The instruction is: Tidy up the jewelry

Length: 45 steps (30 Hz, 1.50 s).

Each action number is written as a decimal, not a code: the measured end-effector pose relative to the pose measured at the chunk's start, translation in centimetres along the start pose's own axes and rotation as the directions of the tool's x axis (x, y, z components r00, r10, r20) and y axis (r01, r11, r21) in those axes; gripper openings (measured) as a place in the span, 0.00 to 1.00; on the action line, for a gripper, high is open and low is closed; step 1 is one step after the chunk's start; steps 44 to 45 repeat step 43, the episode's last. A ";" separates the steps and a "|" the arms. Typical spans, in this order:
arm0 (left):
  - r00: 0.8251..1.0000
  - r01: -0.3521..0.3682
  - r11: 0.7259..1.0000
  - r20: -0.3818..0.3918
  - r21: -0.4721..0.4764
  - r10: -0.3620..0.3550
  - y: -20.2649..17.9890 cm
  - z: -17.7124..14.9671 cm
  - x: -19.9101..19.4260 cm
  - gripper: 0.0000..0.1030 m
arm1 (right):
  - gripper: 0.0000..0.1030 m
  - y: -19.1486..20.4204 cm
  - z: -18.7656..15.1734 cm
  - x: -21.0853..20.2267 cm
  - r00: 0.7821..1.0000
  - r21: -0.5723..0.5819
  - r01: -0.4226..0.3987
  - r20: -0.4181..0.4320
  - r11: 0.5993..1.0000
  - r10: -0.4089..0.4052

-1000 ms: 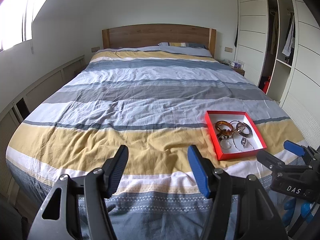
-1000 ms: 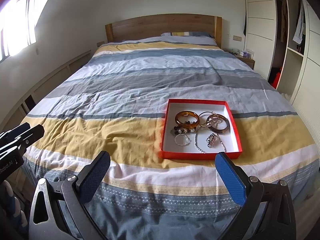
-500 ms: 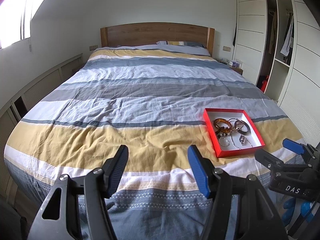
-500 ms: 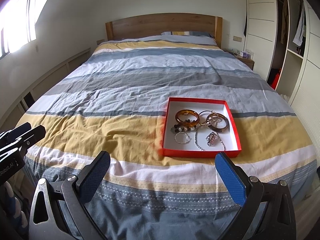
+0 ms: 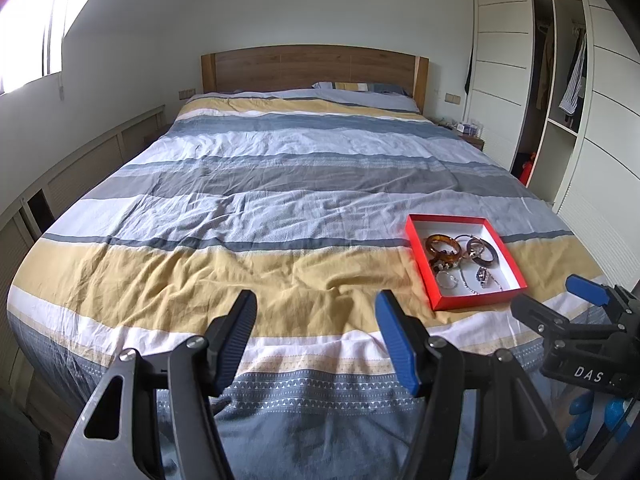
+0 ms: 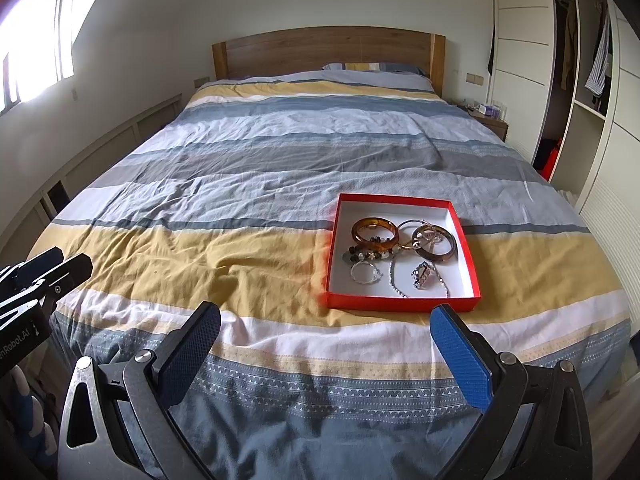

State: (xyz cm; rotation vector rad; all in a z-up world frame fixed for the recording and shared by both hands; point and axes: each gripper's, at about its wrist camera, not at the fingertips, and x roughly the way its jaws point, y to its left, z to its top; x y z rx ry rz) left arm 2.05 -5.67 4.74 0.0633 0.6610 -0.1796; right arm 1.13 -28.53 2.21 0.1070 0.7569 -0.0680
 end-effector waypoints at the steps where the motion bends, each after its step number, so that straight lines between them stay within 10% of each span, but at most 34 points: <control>1: 1.000 0.000 1.000 0.000 0.000 0.000 0.0 0.0 0.0 0.58 | 1.00 0.1 -0.1 -0.2 1.000 -0.001 0.000 0.001 1.000 0.000; 45: 1.000 -0.002 1.000 -0.014 0.005 0.002 -1.4 -2.0 -0.9 0.58 | 1.00 -0.1 -1.0 -2.2 1.000 -0.009 -0.006 0.015 1.000 0.006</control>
